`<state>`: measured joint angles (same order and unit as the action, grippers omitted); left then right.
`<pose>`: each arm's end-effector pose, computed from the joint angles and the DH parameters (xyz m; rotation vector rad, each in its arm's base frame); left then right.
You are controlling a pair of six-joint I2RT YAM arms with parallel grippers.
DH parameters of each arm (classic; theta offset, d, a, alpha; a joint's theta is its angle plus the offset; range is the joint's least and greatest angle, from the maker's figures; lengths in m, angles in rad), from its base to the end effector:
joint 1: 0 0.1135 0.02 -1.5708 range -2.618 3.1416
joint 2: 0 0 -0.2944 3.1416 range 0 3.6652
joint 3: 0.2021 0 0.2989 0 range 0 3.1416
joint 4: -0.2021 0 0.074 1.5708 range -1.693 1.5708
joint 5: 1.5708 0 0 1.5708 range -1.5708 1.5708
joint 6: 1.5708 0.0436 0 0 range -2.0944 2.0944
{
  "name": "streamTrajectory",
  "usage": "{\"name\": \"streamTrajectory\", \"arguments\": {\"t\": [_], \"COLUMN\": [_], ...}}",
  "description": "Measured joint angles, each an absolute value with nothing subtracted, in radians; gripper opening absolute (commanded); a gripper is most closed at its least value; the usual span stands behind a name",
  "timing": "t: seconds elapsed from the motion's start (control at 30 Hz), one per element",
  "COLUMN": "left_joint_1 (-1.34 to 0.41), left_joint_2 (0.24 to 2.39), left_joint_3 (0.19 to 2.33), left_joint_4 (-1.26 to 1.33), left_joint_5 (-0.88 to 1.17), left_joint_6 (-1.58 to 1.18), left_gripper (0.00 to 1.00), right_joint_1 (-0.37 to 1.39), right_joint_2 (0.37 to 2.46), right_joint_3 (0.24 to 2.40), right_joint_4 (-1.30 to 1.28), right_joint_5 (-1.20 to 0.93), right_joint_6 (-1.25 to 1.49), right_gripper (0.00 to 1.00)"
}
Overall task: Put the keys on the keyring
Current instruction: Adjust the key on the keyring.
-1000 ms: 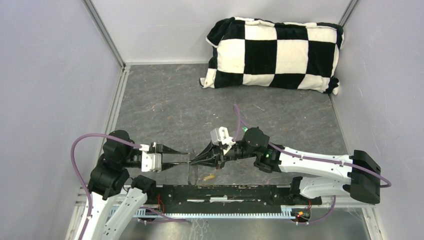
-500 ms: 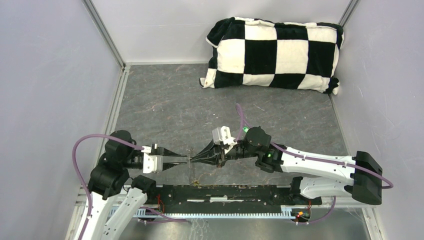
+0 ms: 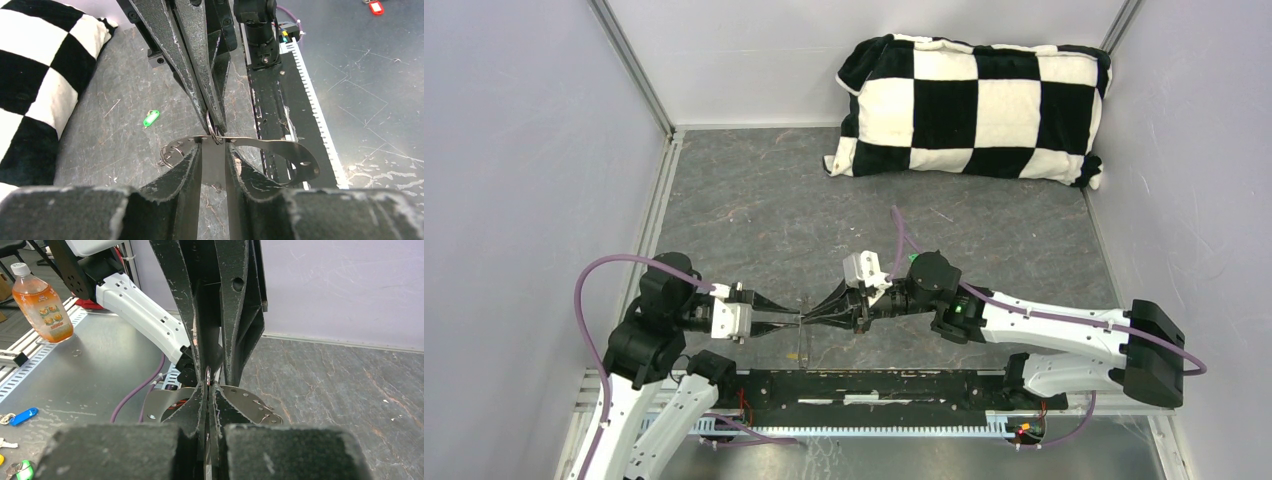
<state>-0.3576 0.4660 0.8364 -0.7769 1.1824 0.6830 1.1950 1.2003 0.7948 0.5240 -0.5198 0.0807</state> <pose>0.0715 -0.0698 0.3719 1.4604 1.0747 -0.9218 0.0963 0.3030 0.3408 -1.2263 1.0814 1.3849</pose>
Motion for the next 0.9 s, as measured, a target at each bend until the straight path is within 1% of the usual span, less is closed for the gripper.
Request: {"name": "streamTrajectory", "arguments": {"t": [0.07, 0.2, 0.3, 0.43, 0.5, 0.53, 0.63, 0.73, 0.8, 0.9], "left_joint_1": [-0.358, -0.358, -0.358, -0.358, -0.358, -0.358, -0.358, -0.358, -0.358, -0.358], "left_joint_2": [0.466, 0.462, 0.461, 0.461, 0.461, 0.461, 0.461, 0.461, 0.461, 0.461], "left_joint_3": [0.839, 0.840, 0.840, 0.840, 0.840, 0.840, 0.841, 0.841, 0.841, 0.841], "left_joint_4": [-0.778, -0.778, -0.782, -0.784, -0.785, -0.785, -0.785, -0.788, -0.789, -0.789], "left_joint_5": [1.182, 1.183, 1.183, 1.183, 1.182, 1.181, 1.180, 1.179, 1.179, 1.180], "left_joint_6": [0.683, 0.683, 0.690, 0.693, 0.694, 0.694, 0.694, 0.694, 0.694, 0.694], "left_gripper": [0.29, 0.18, 0.15, 0.07, 0.07, 0.09, 0.26, 0.27, 0.32, 0.34], "right_joint_1": [1.195, 1.195, 1.195, 1.193, 1.191, 1.190, 1.189, 1.189, 1.189, 1.189], "right_joint_2": [1.202, 1.203, 1.208, 1.211, 1.211, 1.211, 1.212, 1.216, 1.217, 1.219], "right_joint_3": [0.796, 0.797, 0.802, 0.811, 0.812, 0.812, 0.817, 0.822, 0.822, 0.822], "right_joint_4": [0.522, 0.521, 0.520, 0.511, 0.509, 0.508, 0.499, 0.488, 0.487, 0.485], "right_joint_5": [-0.519, -0.520, -0.523, -0.527, -0.531, -0.534, -0.542, -0.549, -0.550, -0.550], "right_joint_6": [0.081, 0.081, 0.081, 0.080, 0.080, 0.080, 0.080, 0.080, 0.080, 0.080], "right_gripper": [0.00, 0.00, 0.00, 0.00, 0.00, 0.00, 0.00, 0.01, 0.01, 0.00]}}
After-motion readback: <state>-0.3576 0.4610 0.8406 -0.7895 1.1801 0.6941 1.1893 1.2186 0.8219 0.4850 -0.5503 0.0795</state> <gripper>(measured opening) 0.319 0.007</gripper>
